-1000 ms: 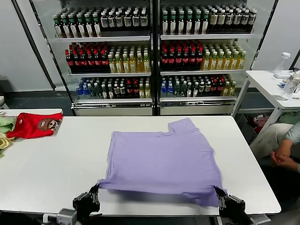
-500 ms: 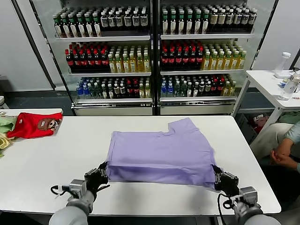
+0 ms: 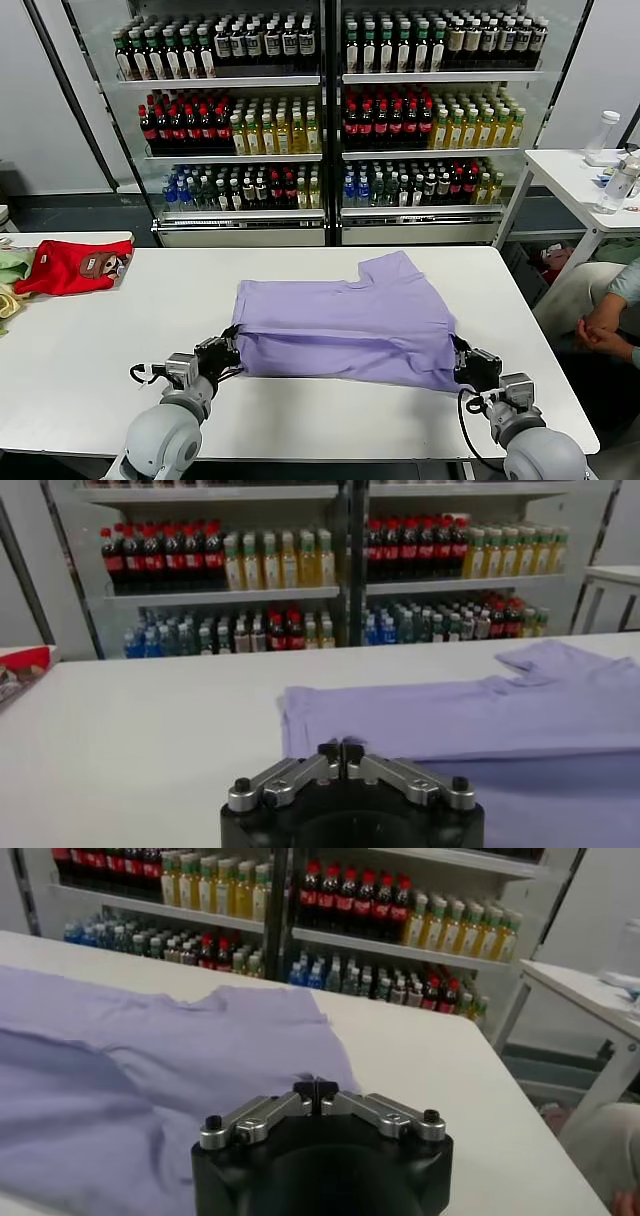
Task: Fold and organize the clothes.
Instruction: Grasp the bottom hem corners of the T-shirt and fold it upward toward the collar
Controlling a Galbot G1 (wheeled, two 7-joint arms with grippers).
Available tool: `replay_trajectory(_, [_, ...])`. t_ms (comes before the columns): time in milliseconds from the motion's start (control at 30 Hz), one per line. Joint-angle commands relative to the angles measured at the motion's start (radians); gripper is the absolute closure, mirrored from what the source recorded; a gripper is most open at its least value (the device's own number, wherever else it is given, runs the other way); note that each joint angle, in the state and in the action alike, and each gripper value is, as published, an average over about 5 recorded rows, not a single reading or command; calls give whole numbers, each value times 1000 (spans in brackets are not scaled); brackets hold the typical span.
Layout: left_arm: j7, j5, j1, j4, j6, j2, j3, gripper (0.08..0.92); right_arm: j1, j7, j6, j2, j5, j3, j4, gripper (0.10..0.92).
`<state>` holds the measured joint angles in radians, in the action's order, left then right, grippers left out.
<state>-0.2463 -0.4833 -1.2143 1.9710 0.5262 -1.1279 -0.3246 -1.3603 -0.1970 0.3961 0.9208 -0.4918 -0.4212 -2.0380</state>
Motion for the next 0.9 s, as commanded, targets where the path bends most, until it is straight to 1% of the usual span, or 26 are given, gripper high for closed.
replay_trajectory(33, [18,2,48,-54,-1,-8,9,913,76,7,-5,5,9,40,56,912])
replay_trajectory(267, [28,8,58,-82,-4,-6,9,912,129,11,4,25,33,115,121,909])
replay_trajectory(333, [31,28,62,-96,-4,-7,10,902,137,9,13,31,38,134,139,887])
replay_trajectory(400, [36,53,68,-119,-7,-8,13,867,138,8,14,37,41,146,150,838])
replay_trajectory(533, [39,72,67,-154,-23,-8,6,756,108,7,13,39,43,128,124,726])
replay_trajectory(633, [38,74,35,-133,-28,12,-19,670,30,5,14,20,42,67,40,640])
replay_trajectory(767, [20,51,-72,-15,-20,56,-60,549,-126,-6,14,7,30,-60,-72,528])
replay_trajectory(900, [-23,-4,-200,125,-3,64,-83,436,-203,-26,28,20,26,-120,-90,407])
